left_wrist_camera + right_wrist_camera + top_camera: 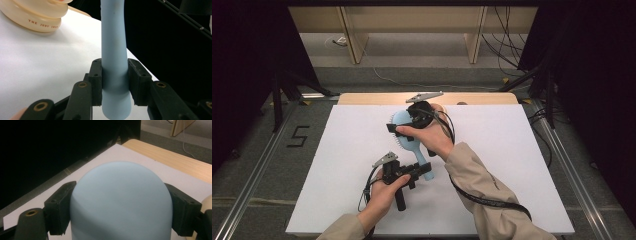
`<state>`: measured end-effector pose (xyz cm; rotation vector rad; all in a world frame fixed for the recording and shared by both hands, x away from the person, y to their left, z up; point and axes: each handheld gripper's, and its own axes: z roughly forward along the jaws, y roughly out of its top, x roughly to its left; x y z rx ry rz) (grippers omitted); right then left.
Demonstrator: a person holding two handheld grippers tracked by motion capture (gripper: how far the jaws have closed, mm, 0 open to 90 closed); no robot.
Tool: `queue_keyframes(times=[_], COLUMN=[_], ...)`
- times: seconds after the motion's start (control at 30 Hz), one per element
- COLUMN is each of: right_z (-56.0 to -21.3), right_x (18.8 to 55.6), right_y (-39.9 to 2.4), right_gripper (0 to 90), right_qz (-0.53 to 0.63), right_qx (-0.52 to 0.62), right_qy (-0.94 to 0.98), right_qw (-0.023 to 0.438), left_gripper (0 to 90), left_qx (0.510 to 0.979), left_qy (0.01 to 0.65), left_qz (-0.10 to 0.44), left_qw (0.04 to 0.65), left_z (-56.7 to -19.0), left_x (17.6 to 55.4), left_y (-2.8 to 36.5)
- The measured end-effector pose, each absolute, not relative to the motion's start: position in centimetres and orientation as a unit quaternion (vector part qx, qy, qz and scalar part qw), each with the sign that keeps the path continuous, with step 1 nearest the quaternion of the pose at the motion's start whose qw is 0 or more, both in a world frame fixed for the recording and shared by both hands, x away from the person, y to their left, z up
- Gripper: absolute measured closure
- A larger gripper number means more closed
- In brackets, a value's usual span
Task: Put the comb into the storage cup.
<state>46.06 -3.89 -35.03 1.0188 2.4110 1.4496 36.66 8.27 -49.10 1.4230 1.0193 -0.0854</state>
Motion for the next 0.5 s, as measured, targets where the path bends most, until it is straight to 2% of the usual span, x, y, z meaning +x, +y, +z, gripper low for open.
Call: queue_keyframes(times=[0.5], right_z=[-34.77], right_x=[45.63], right_y=[-3.75], right_gripper=[20.7], right_qz=[0.481], right_qx=[0.335], right_qy=[0.806], right_qw=[0.086], left_gripper=[66.1], left_qx=[0.628], left_qy=[0.442], left_qz=[-0.029], left_qw=[0.639], left_z=[-49.06], left_x=[36.66], left_y=[8.30])
